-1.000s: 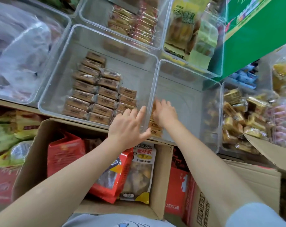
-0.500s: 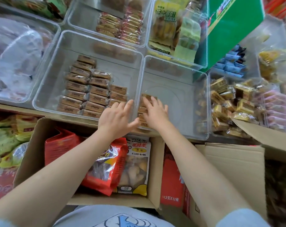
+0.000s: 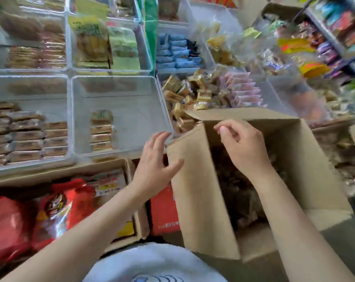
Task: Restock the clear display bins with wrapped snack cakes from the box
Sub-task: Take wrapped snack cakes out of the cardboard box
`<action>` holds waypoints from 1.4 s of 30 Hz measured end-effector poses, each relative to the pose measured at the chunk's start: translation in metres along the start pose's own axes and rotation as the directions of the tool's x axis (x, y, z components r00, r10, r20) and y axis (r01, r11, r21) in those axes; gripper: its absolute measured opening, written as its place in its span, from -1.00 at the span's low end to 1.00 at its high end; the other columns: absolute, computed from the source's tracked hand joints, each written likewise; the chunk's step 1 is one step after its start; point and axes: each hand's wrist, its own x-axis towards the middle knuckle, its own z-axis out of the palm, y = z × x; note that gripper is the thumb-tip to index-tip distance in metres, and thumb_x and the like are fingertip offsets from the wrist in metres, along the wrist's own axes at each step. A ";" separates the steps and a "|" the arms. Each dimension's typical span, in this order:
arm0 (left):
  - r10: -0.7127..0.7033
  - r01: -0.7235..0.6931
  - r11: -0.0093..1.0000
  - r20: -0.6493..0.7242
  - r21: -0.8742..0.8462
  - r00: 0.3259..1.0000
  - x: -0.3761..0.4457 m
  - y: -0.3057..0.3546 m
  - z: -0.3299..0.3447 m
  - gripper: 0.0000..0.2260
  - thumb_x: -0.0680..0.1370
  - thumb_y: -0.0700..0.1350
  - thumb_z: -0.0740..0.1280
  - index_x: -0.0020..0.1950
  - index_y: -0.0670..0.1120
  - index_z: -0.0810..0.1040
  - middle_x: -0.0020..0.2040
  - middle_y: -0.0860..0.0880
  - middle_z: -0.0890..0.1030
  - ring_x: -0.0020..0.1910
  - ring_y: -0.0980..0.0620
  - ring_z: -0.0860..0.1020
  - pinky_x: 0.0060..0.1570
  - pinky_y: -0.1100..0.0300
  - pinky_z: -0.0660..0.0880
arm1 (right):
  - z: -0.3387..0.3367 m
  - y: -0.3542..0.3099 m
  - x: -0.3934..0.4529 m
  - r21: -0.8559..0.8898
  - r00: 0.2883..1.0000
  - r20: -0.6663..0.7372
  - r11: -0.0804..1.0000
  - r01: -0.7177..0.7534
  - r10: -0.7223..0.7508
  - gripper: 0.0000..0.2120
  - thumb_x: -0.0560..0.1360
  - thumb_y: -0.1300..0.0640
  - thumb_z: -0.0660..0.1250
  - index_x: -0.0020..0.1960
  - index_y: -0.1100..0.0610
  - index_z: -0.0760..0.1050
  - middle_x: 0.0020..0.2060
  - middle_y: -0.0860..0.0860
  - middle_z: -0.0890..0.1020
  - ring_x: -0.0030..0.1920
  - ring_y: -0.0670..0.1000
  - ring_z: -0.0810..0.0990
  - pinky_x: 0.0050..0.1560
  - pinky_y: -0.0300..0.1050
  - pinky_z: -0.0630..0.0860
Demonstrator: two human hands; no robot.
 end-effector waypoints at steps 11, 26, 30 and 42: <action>-0.051 0.085 0.954 0.122 -0.286 0.991 -0.017 0.042 0.086 -0.28 0.43 0.00 0.36 0.47 0.49 0.16 0.59 0.31 0.02 0.59 0.10 0.11 0.42 -0.25 0.34 | 0.011 0.110 -0.009 -0.336 0.818 0.556 0.940 0.054 0.151 -0.80 0.60 0.04 0.28 0.16 0.05 0.61 0.07 0.01 0.66 0.07 0.04 0.60 0.09 0.01 0.56; -0.081 0.100 0.955 0.078 -0.279 0.994 -0.022 0.049 0.091 -0.27 0.45 -0.04 0.33 0.48 0.50 0.13 0.58 0.35 0.07 0.52 0.24 0.17 0.42 -0.07 0.38 | 0.122 0.195 -0.019 -0.357 0.577 0.765 0.934 0.013 0.284 -0.50 0.58 0.05 0.34 0.49 0.06 0.34 0.40 0.12 0.47 0.35 0.17 0.47 0.34 0.01 0.42; -0.077 0.093 0.957 0.067 -0.275 0.995 -0.021 0.048 0.094 -0.26 0.45 -0.03 0.33 0.48 0.50 0.12 0.58 0.36 0.06 0.50 0.26 0.19 0.41 -0.02 0.39 | 0.127 0.205 -0.019 -0.334 0.661 0.683 0.938 -0.093 0.309 -0.66 0.57 0.03 0.32 0.31 0.08 0.43 0.22 0.13 0.59 0.22 0.19 0.56 0.20 0.02 0.51; -0.030 0.053 0.971 0.101 -0.235 0.994 -0.015 0.044 0.090 -0.27 0.48 0.04 0.42 0.49 0.48 0.12 0.60 0.30 0.04 0.50 0.24 0.19 0.42 -0.04 0.40 | 0.001 0.139 0.023 0.334 0.714 0.658 0.757 -0.562 0.240 -0.70 0.54 0.09 0.21 0.25 0.02 0.50 0.08 0.20 0.64 -0.11 0.09 0.55 -0.21 -0.11 0.51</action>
